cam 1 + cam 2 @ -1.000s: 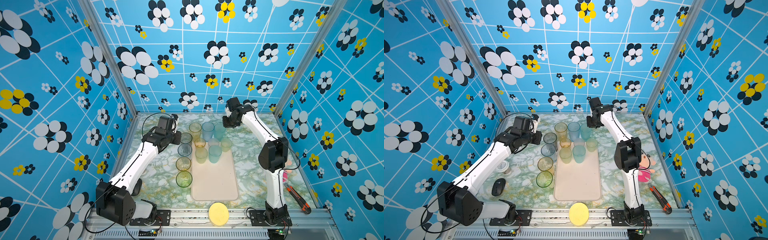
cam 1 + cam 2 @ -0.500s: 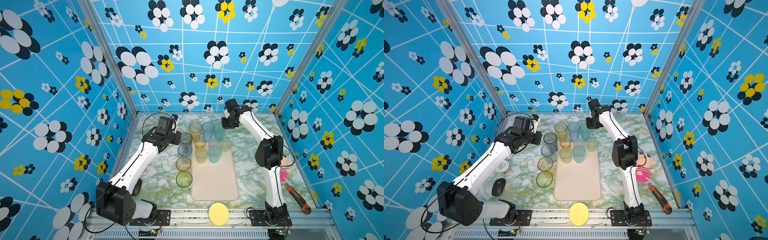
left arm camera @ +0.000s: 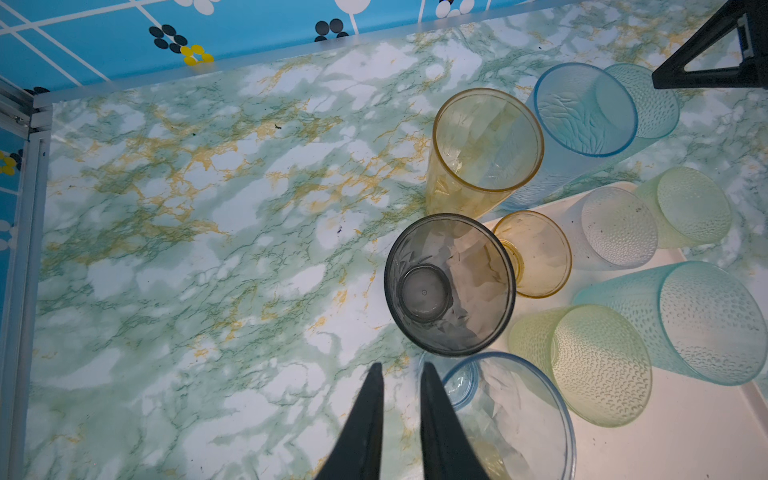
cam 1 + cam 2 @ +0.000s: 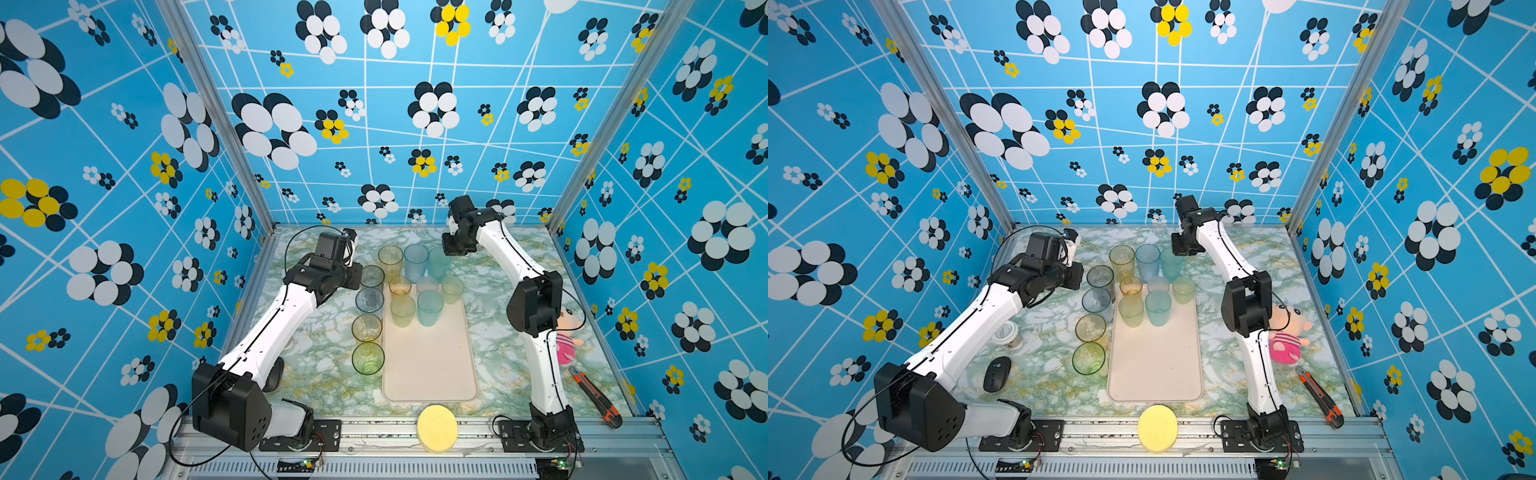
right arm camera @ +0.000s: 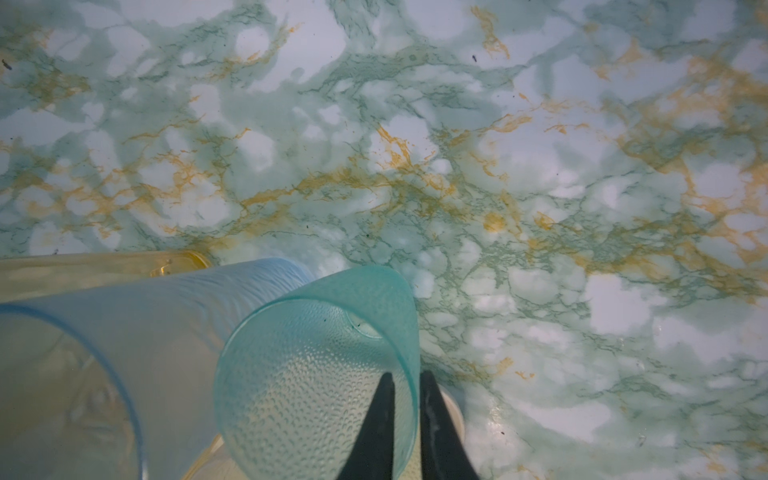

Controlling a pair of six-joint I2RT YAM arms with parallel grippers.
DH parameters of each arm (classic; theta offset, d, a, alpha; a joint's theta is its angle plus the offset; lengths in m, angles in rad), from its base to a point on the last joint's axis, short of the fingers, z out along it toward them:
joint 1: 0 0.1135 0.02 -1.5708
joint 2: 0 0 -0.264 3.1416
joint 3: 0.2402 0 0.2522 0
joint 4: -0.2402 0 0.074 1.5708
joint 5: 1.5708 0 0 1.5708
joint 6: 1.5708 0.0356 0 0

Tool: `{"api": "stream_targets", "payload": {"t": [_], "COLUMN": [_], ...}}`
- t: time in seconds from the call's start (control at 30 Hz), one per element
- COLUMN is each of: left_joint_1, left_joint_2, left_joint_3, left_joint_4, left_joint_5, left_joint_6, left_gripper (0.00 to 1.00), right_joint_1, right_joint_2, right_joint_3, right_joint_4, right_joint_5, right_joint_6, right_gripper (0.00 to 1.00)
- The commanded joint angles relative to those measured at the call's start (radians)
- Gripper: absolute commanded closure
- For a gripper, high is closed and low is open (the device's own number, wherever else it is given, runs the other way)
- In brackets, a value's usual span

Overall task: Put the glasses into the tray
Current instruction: 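Close the right gripper on the rim of the second teal cup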

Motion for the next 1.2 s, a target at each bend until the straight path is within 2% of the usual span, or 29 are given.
{"api": "stream_targets", "payload": {"t": [0.0, 0.63, 1.17], "left_joint_1": [0.003, 0.01, 0.009], "left_joint_2": [-0.01, -0.014, -0.03], "left_joint_3": [0.008, 0.001, -0.02], "left_joint_4": [-0.015, -0.015, 0.011], "left_joint_5": [-0.015, -0.017, -0.02], "left_joint_6": [0.015, 0.018, 0.015], "left_gripper": [0.8, 0.8, 0.8], "right_joint_1": [-0.005, -0.005, -0.017], "right_joint_2": [0.032, 0.057, -0.059], "right_joint_3": [0.037, 0.066, -0.06], "right_joint_4": [-0.048, -0.083, 0.055], "right_joint_5": [-0.003, 0.025, 0.077], "right_joint_6": [-0.014, -0.035, -0.013], "right_gripper": [0.86, 0.95, 0.97]}}
